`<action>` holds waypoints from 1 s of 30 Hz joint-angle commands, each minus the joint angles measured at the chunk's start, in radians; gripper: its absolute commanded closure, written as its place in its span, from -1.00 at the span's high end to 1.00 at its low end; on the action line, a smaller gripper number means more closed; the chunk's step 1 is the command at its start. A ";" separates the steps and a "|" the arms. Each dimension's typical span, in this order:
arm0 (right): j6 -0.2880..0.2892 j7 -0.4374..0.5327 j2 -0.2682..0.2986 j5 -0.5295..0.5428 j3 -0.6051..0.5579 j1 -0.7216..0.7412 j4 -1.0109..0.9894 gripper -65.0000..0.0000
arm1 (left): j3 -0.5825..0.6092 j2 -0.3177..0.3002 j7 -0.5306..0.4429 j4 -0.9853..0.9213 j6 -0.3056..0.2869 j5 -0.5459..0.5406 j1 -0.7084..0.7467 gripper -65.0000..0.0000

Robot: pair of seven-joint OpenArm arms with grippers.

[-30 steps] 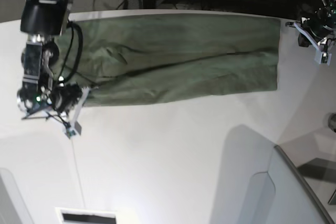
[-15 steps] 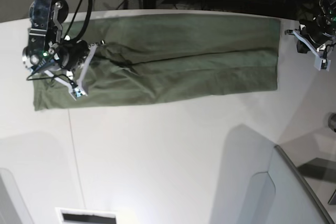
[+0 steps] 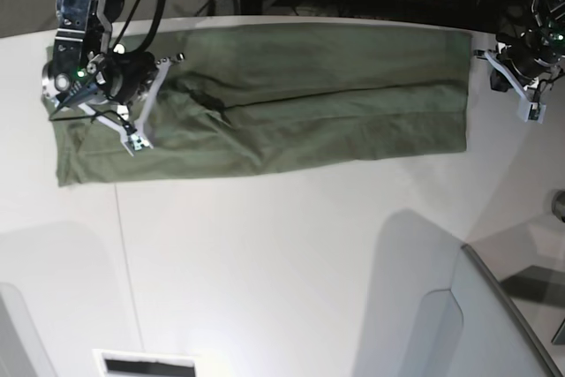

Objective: Layout the t-shirt on the table in an organized manner, then fold the t-shirt properly
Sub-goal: 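Grasp the strip end with the right gripper and the other end with the left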

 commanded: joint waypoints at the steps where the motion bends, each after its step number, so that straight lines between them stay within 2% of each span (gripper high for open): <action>1: 0.002 -0.004 -0.005 0.006 -0.001 0.003 0.015 -0.98 | -0.005 -0.019 -0.013 0.015 -0.001 -0.010 -0.002 -1.00; 14: 0.002 -0.055 -0.018 0.006 -0.007 -0.014 0.020 -0.93 | -0.004 -0.022 -0.015 0.015 -0.001 -0.010 -0.012 -1.00; 17: 0.002 -0.145 -0.018 0.017 -0.006 -0.009 0.080 -0.65 | -0.004 -0.017 -0.015 0.029 -0.001 -0.021 -0.012 -1.00; 20: 0.002 -0.171 -0.009 0.137 -0.001 -0.029 0.186 -0.35 | -0.004 -0.014 -0.009 0.070 -0.001 -0.037 -0.012 -1.00; 23: 0.002 -0.160 0.032 0.236 -0.004 -0.044 0.222 0.03 | -0.012 -0.023 0.013 0.113 -0.001 -0.182 0.017 -1.00; 24: 0.002 -0.142 0.049 0.258 -0.004 -0.044 0.221 0.16 | -0.012 -0.037 0.037 0.127 -0.001 -0.246 0.032 -0.90; 27: 0.002 -0.033 0.075 0.287 -0.001 -0.077 0.222 0.42 | -0.005 -0.080 0.076 0.138 -0.001 -0.432 0.067 -0.03; 29: 0.002 0.068 0.081 0.289 -0.001 -0.103 0.222 0.44 | -0.005 -0.098 0.074 0.110 -0.001 -0.539 0.084 0.47; 30: 0.000 0.108 0.081 0.287 -0.001 -0.115 0.221 0.44 | -0.005 -0.101 0.074 0.087 -0.001 -0.567 0.086 0.65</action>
